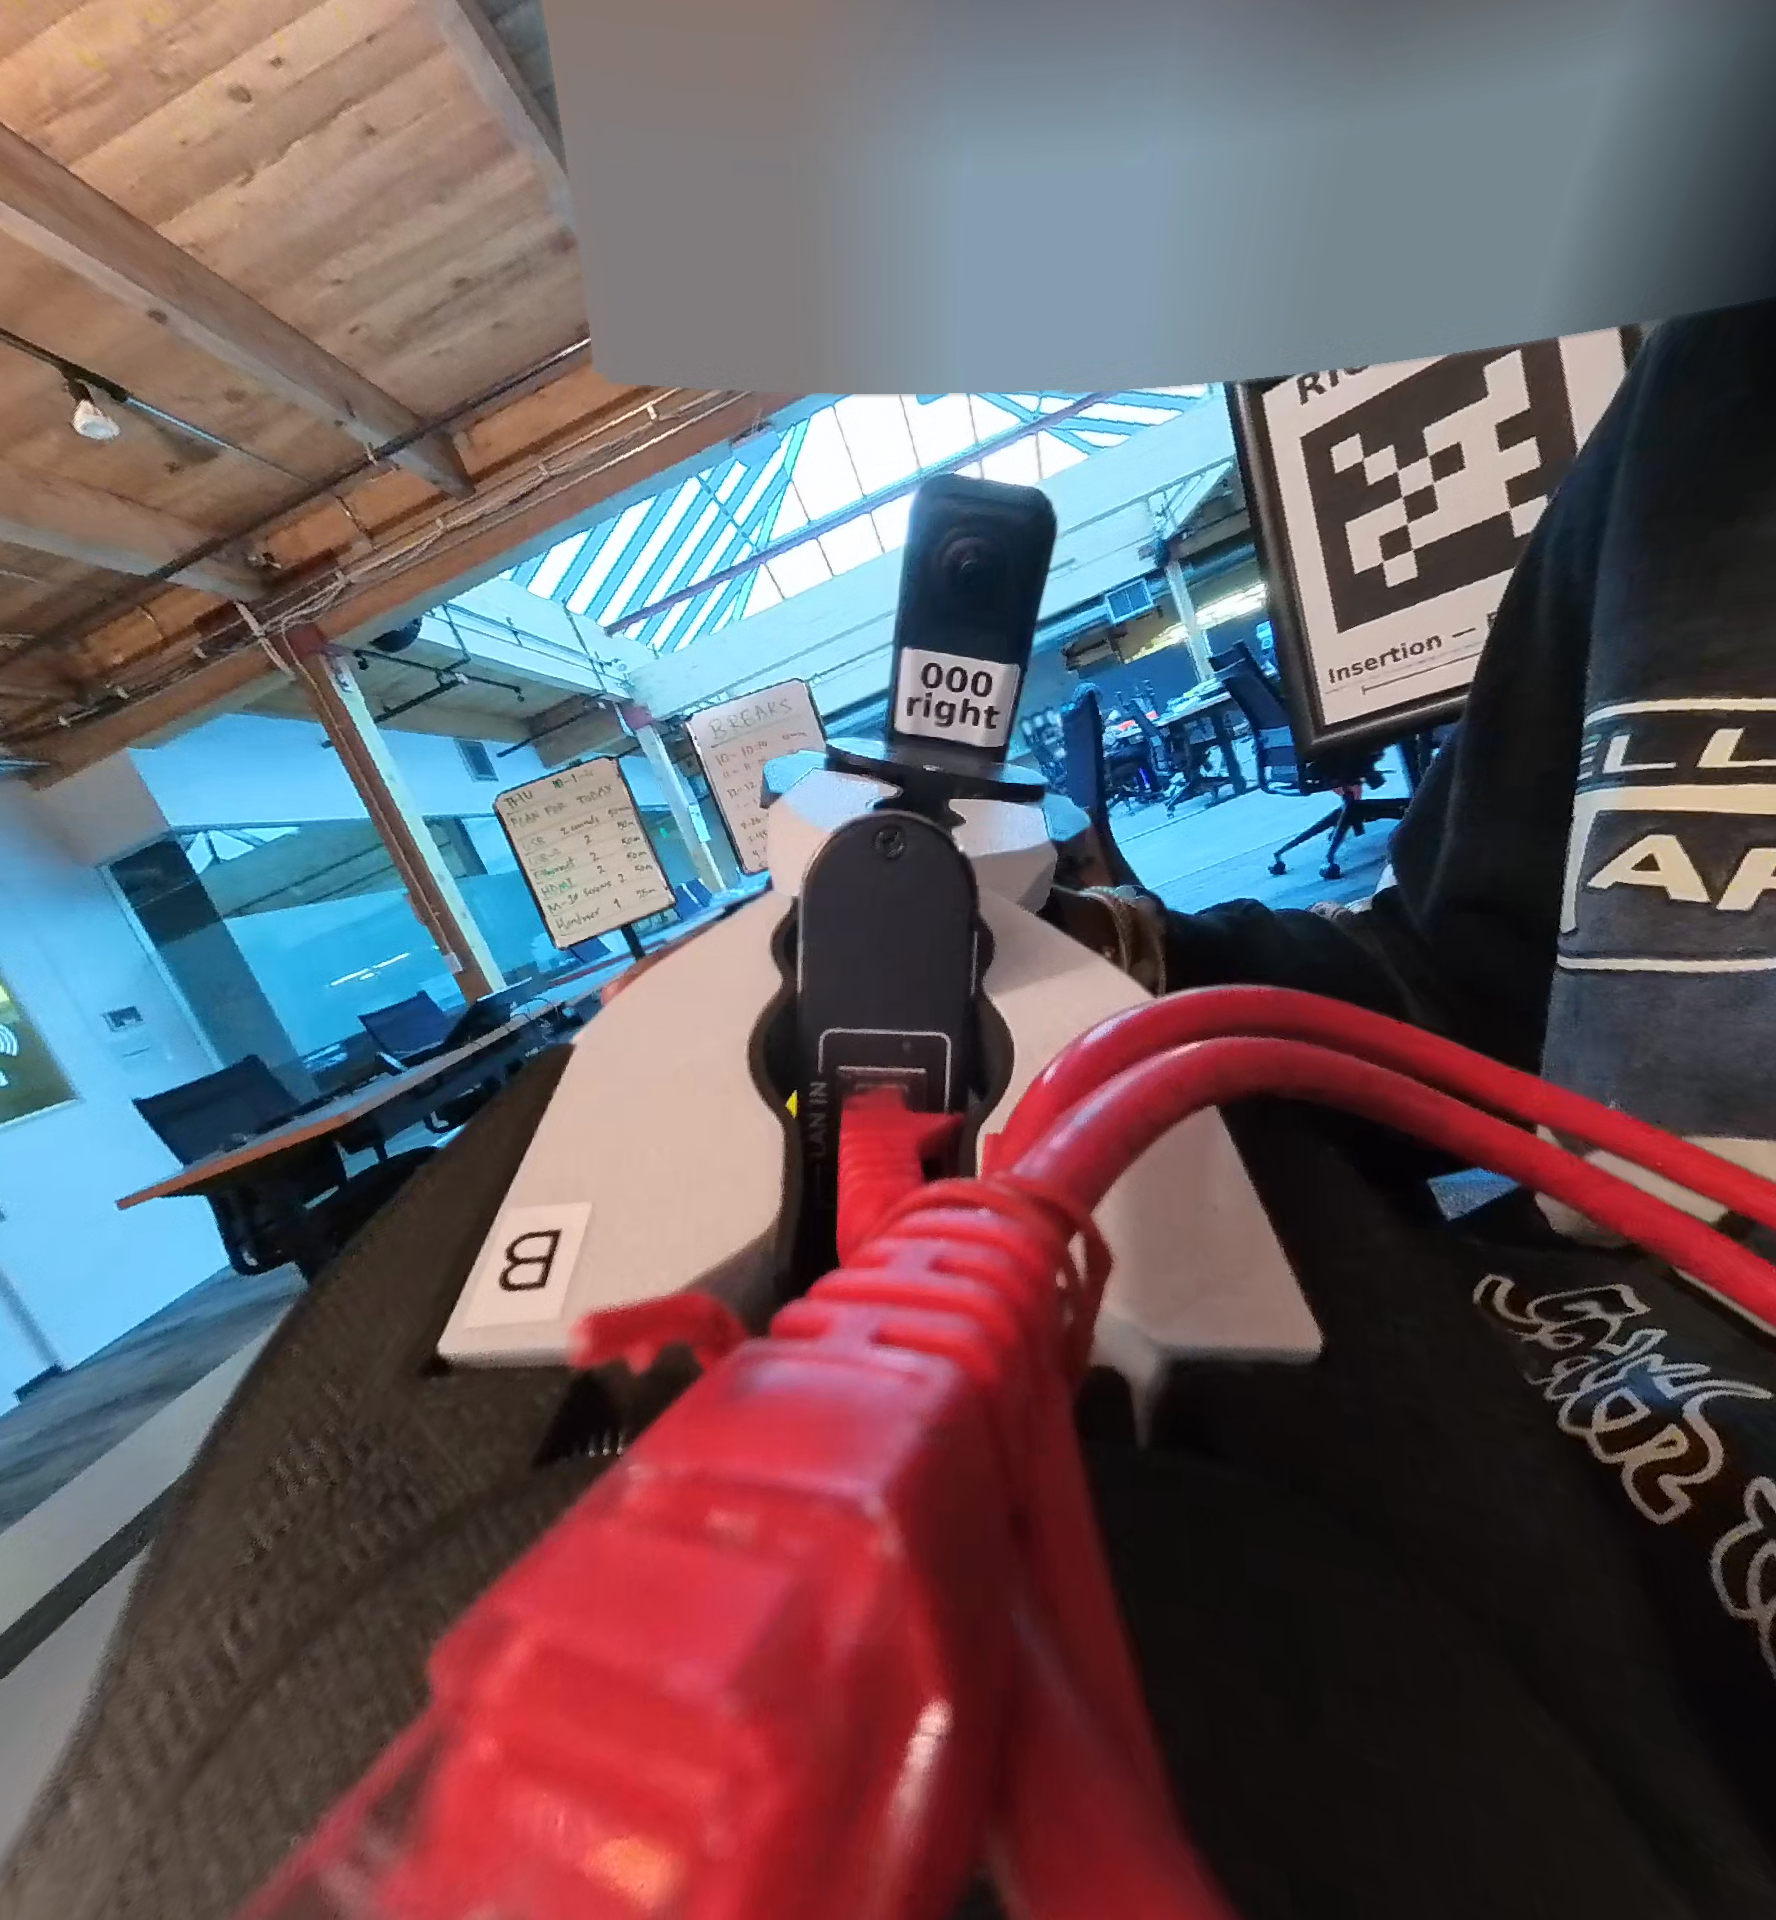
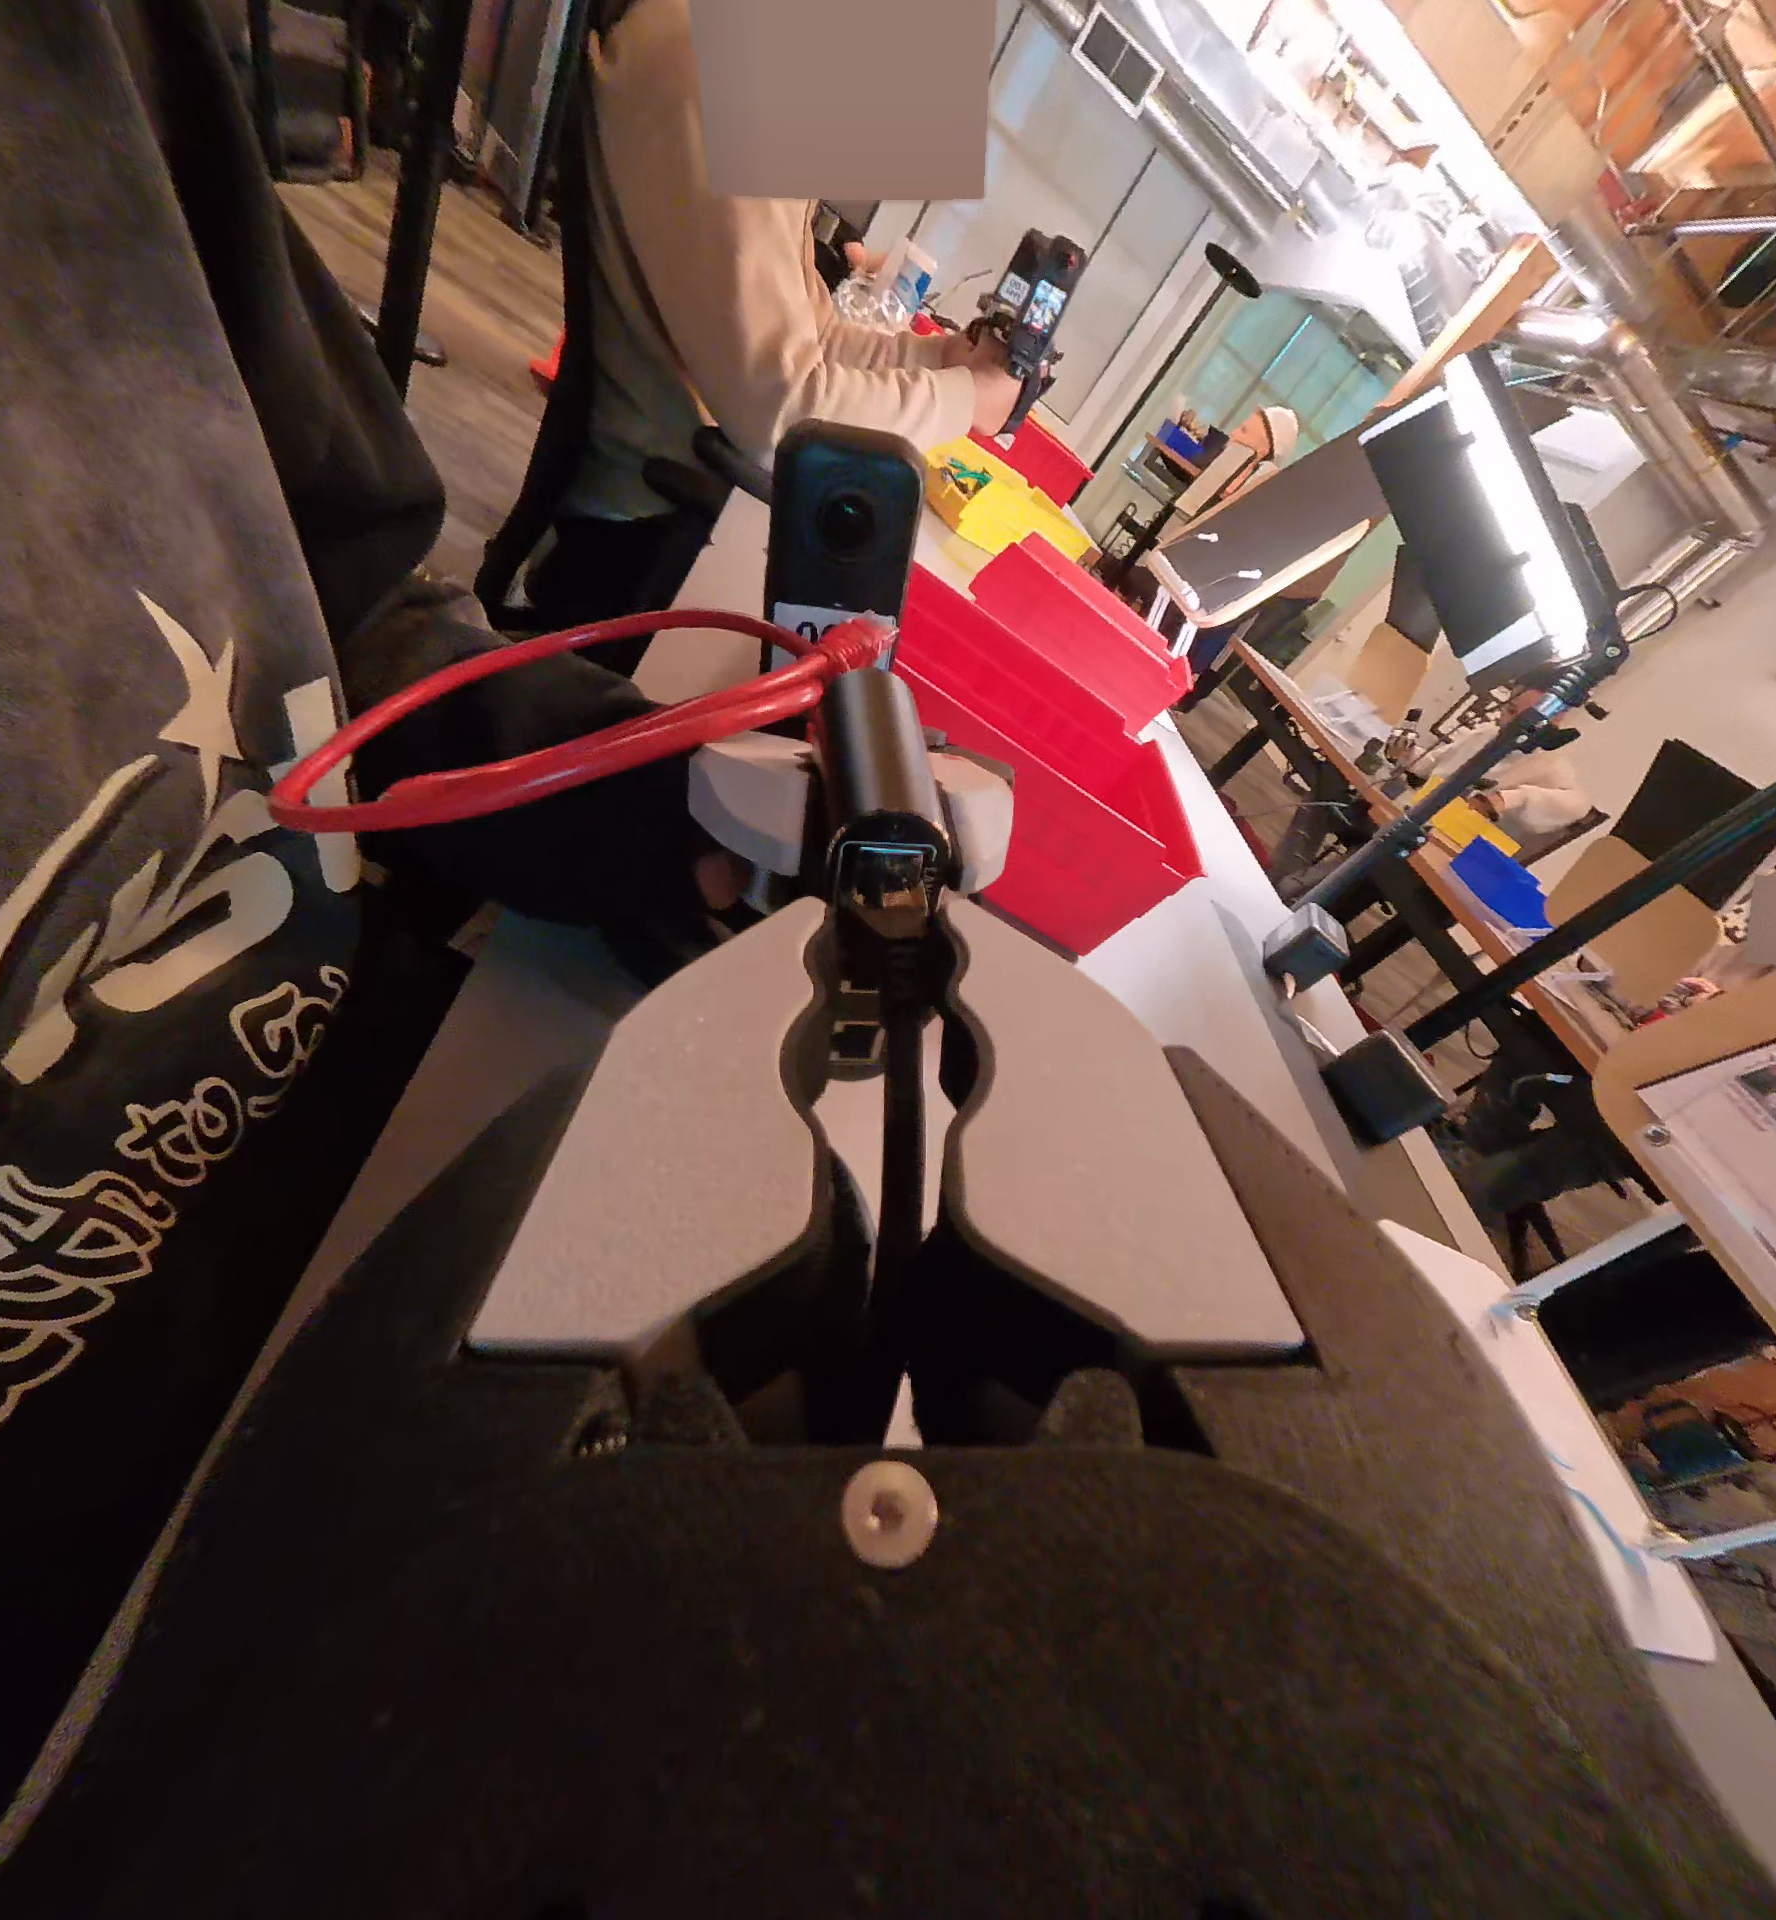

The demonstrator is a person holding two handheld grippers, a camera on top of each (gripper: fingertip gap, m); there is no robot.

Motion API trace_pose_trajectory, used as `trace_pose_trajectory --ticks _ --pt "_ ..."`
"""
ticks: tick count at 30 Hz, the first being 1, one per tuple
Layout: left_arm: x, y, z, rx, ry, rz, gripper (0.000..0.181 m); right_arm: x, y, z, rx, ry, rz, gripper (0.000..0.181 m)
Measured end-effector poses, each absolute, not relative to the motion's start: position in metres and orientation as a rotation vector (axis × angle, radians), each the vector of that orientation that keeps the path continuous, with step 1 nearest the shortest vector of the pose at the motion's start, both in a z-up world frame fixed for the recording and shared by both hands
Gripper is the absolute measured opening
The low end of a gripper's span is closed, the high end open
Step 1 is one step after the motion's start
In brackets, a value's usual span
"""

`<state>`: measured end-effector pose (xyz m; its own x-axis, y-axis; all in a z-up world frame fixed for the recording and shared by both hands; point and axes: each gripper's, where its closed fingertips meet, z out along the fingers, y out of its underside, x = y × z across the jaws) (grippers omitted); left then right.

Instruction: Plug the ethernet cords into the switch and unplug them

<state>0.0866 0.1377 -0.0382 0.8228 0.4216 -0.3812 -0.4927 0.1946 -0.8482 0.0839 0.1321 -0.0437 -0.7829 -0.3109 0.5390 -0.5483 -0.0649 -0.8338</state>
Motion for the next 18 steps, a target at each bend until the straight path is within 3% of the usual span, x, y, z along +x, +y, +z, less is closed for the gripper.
trace_pose_trajectory --ticks 18 --pt "0.085 0.129 -0.029 -1.152 0.009 0.667 0.027 0.084 0.123 -0.025 0.810 -1.876 2.038 0.014"
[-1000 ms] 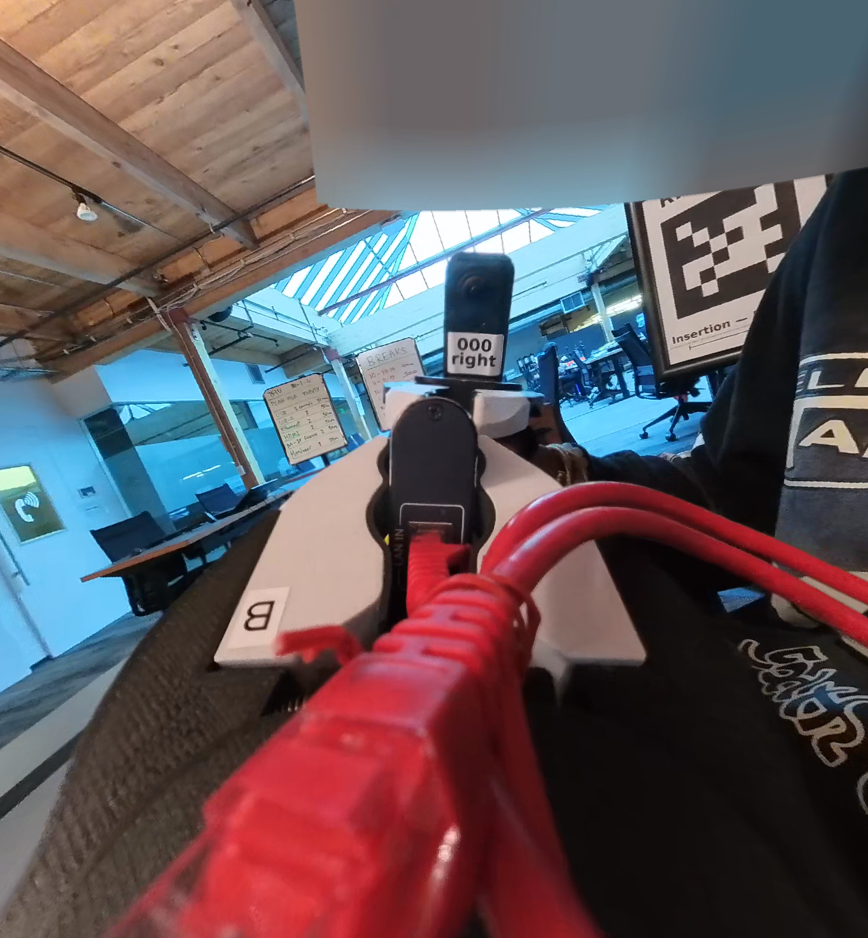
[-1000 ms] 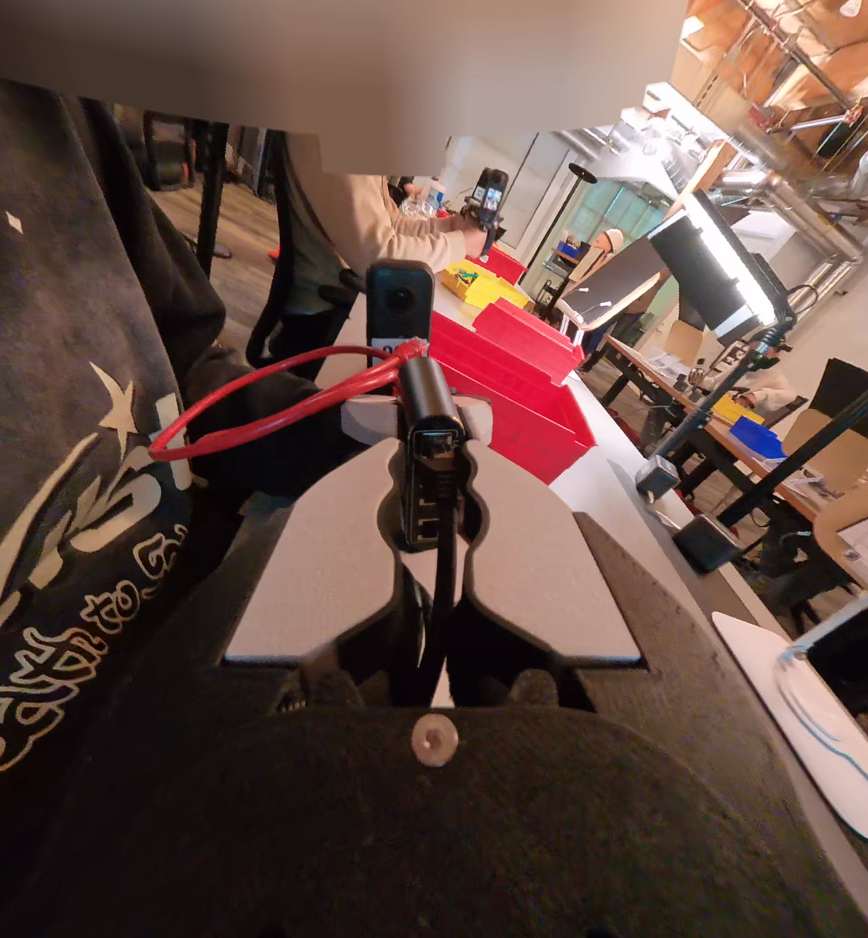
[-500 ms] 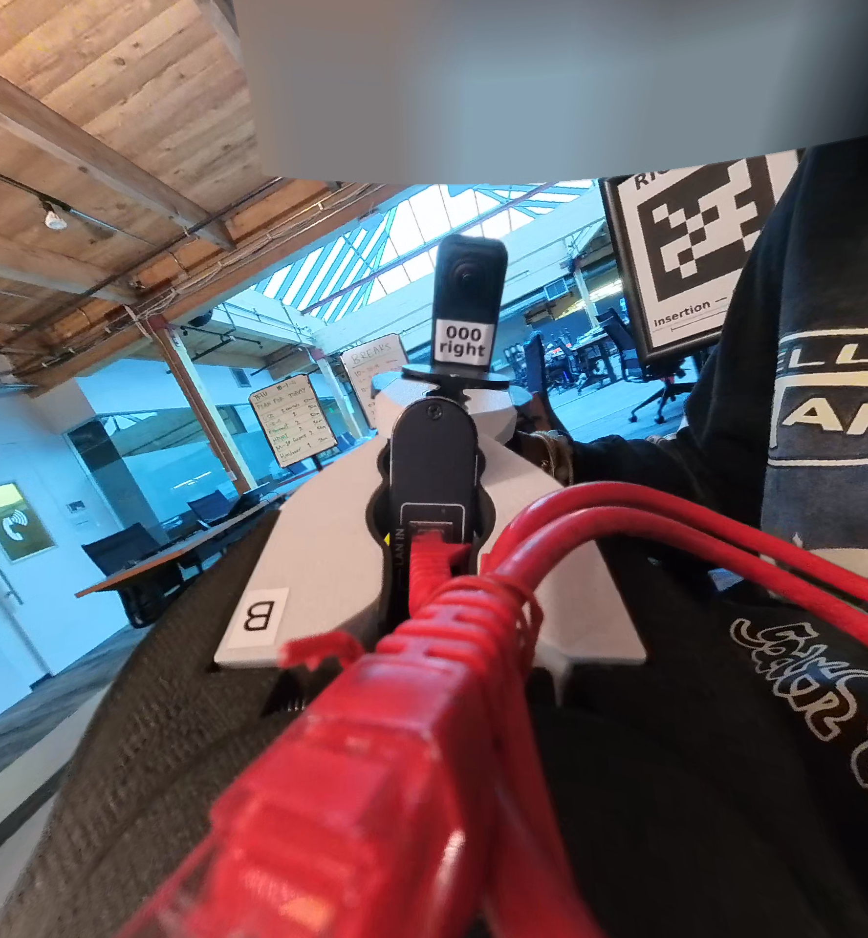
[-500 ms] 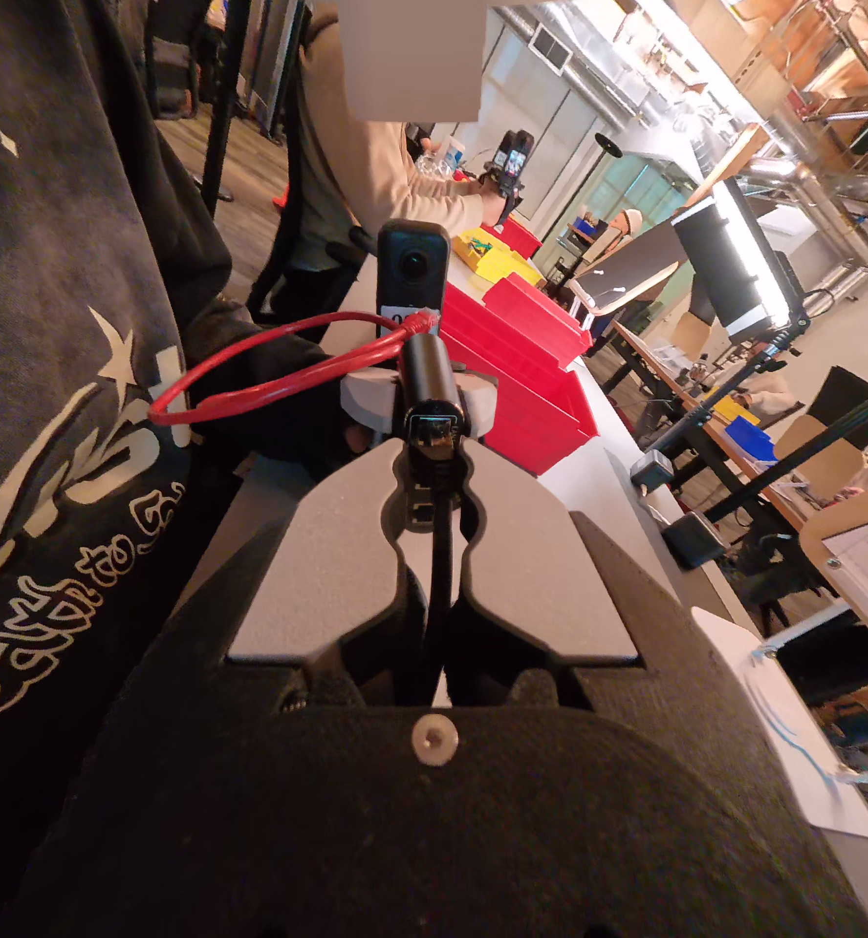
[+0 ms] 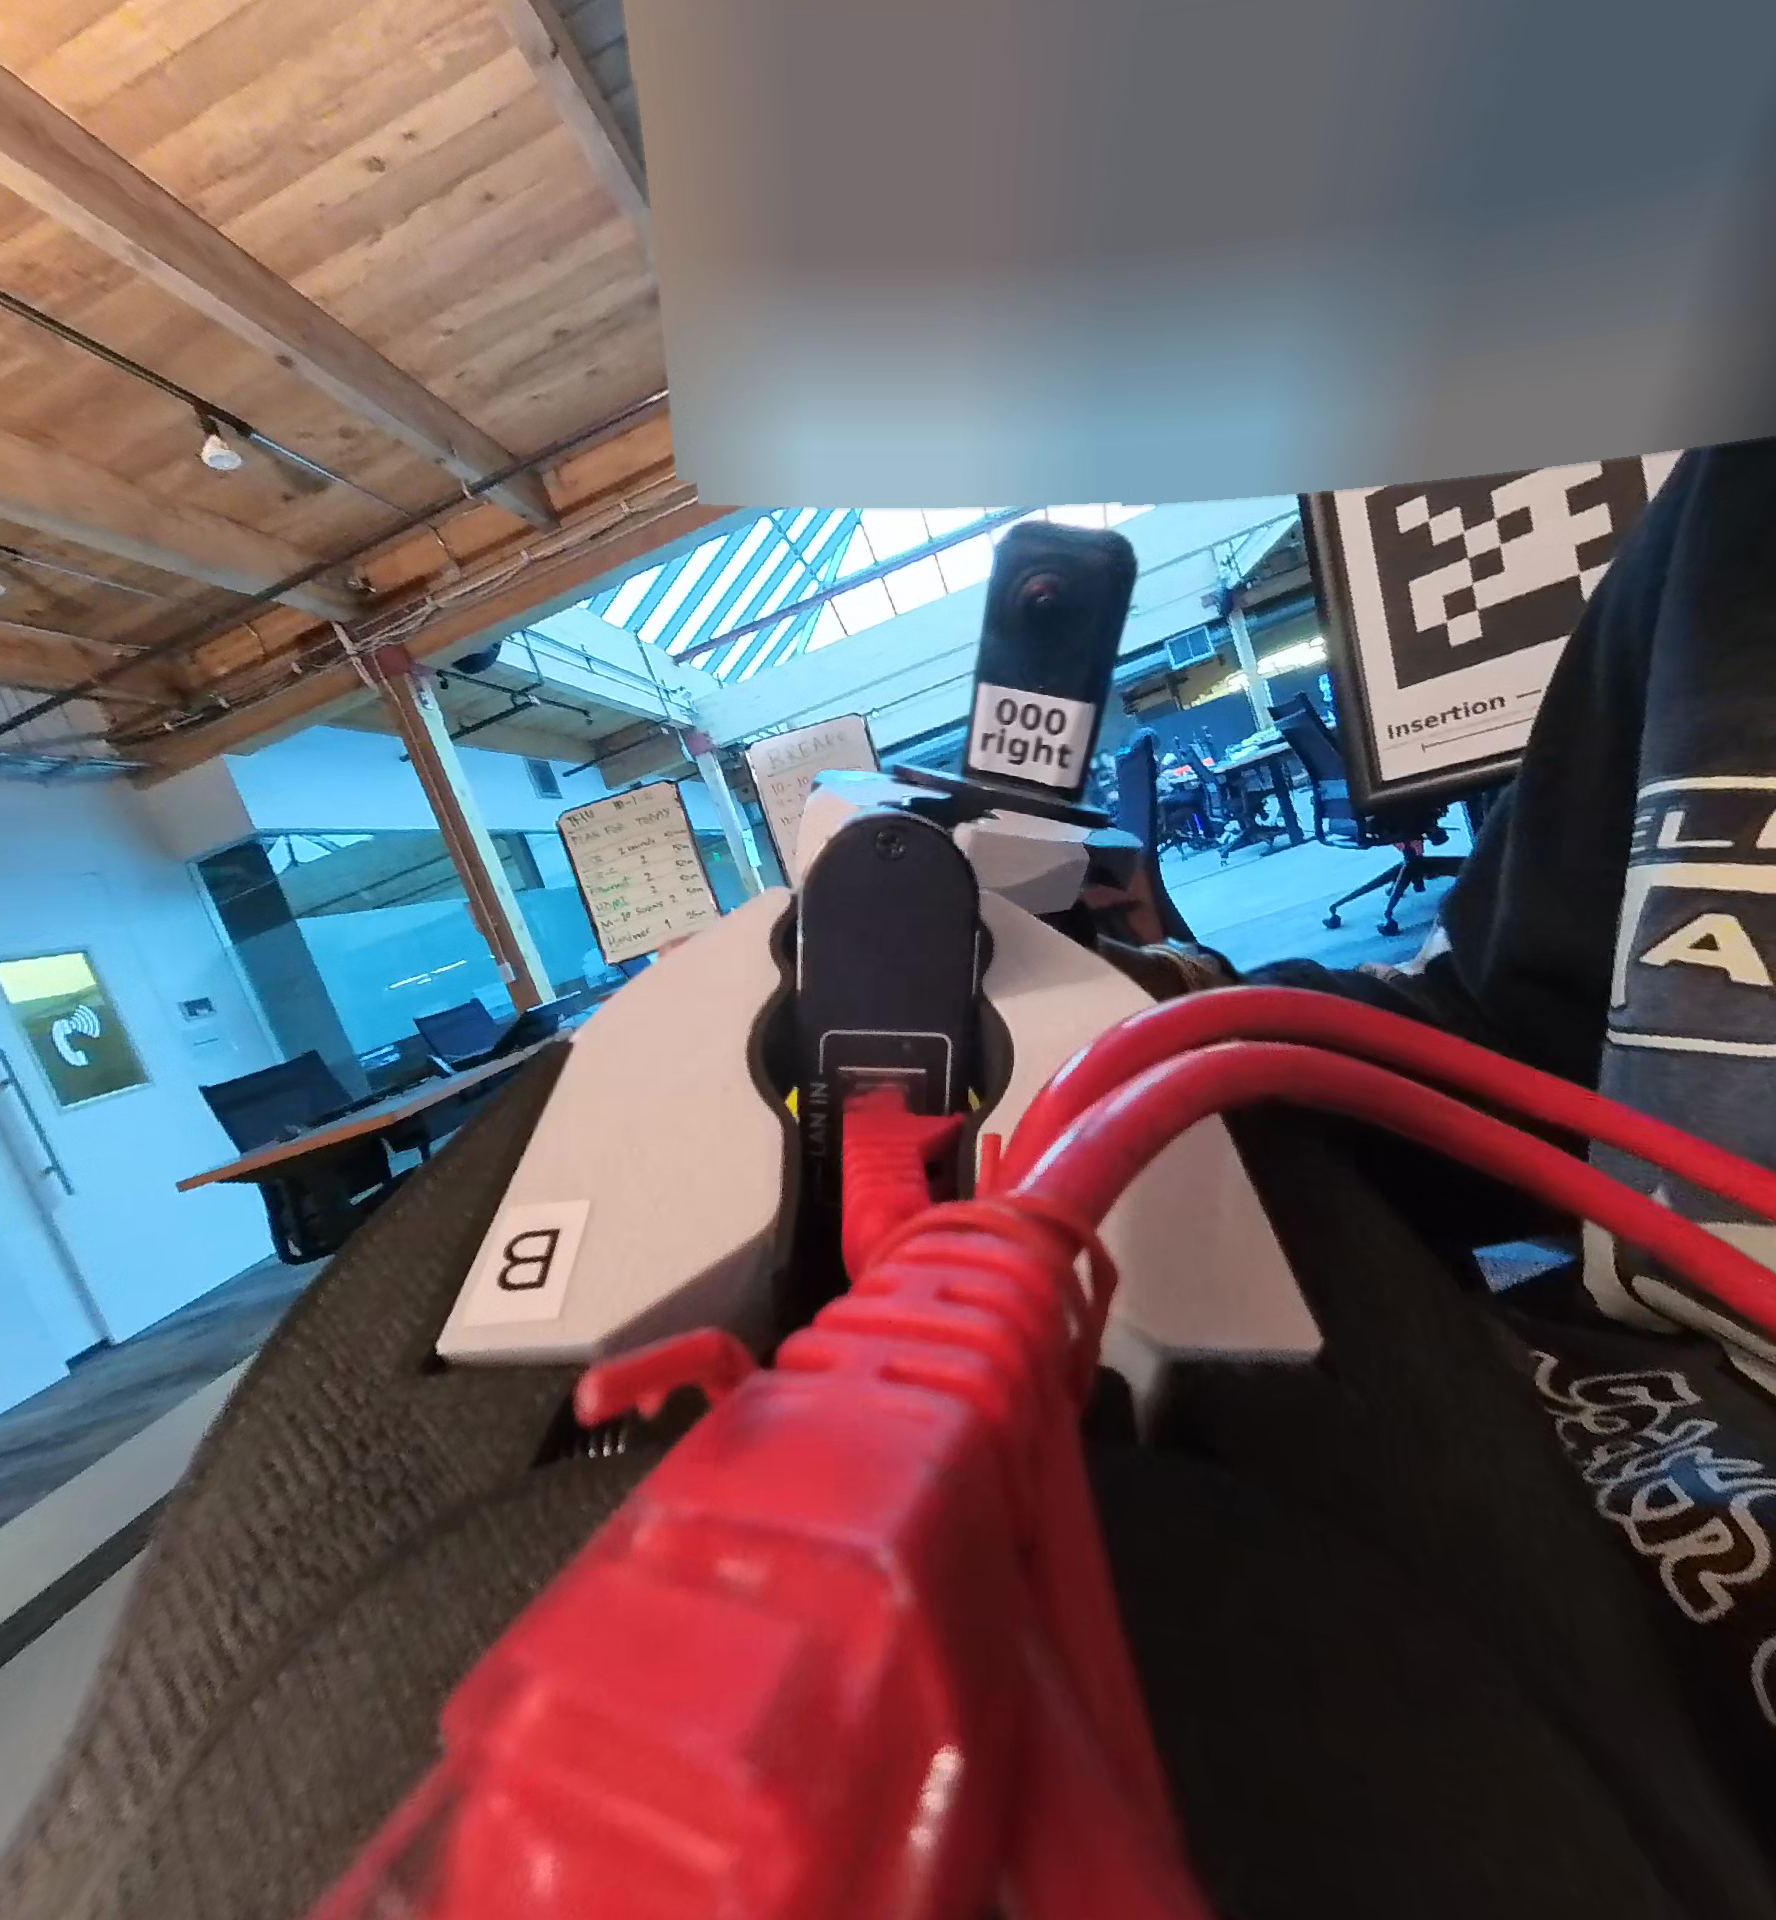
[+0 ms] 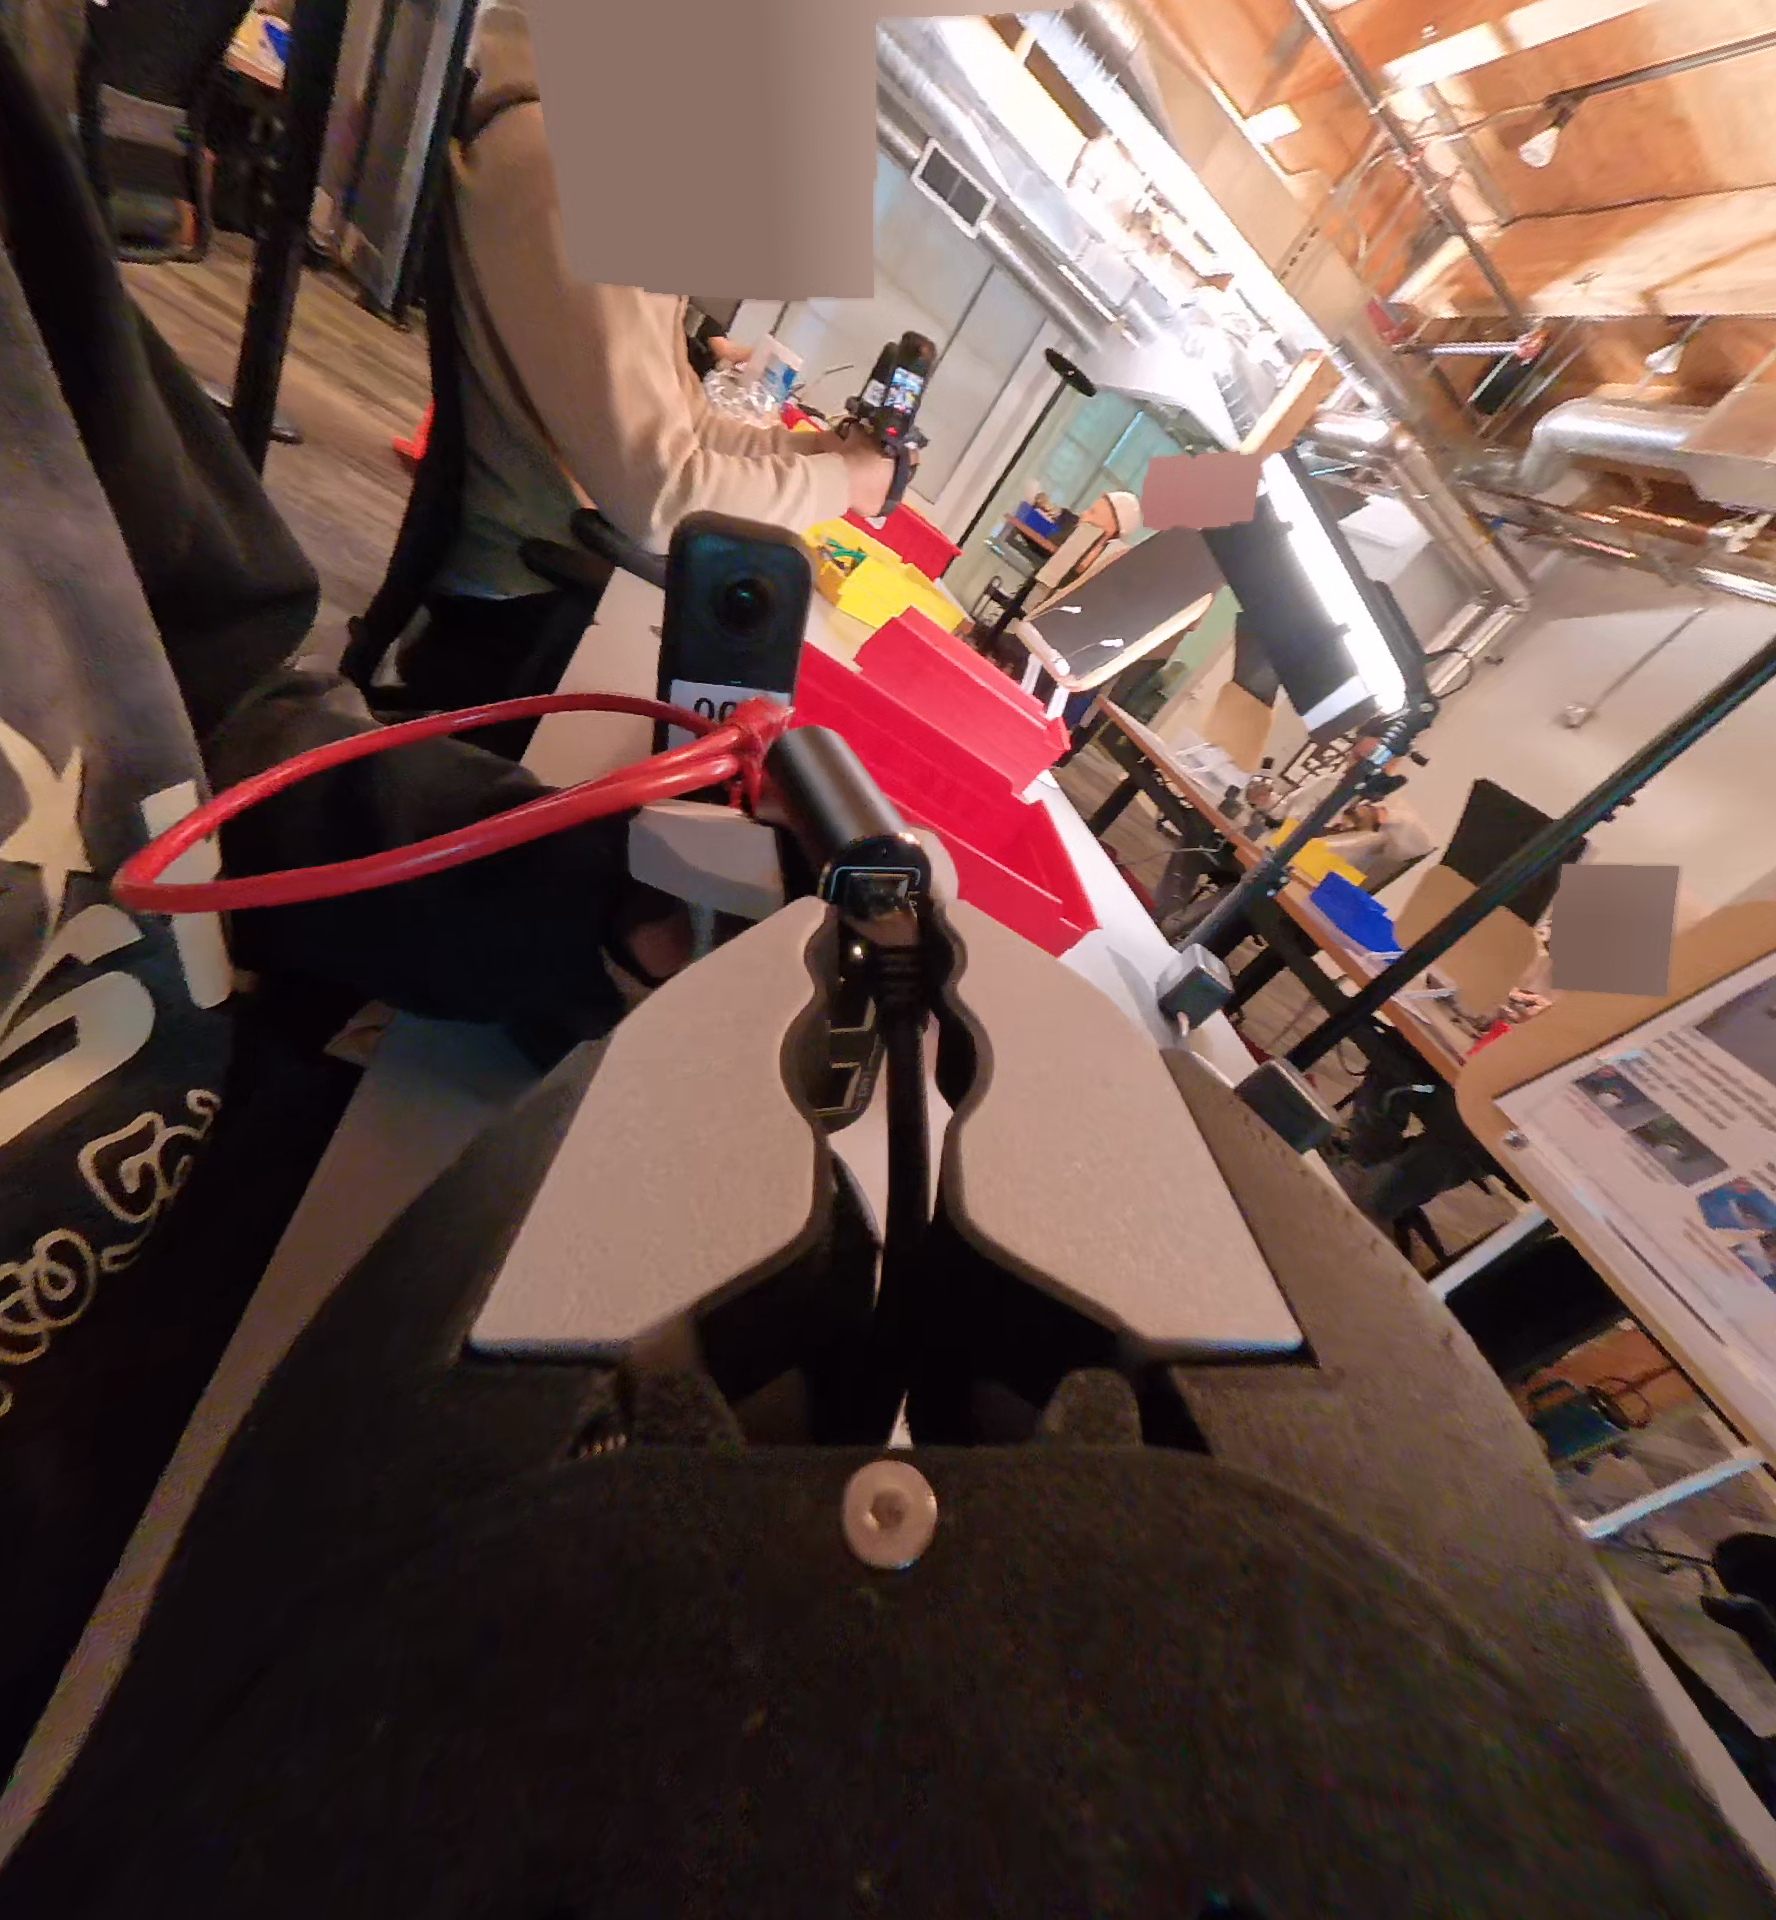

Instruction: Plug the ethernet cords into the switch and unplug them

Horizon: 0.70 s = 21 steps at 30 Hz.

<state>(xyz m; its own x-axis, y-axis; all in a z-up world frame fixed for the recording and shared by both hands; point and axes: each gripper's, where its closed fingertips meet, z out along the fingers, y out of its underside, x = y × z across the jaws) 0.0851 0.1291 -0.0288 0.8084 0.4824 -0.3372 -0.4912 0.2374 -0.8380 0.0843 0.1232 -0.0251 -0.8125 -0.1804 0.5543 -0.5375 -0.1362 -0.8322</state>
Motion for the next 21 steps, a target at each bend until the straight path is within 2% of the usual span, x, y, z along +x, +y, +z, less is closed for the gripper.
trace_pose_trajectory --ticks 18,21 --pt "0.078 0.125 -0.024 -1.135 -0.045 0.766 0.027 0.078 0.123 -0.019 0.773 -1.767 1.801 0.015" --pt "0.086 0.101 -0.006 -0.964 -0.052 0.759 0.026 0.029 0.154 0.015 0.490 -1.595 1.723 0.013"
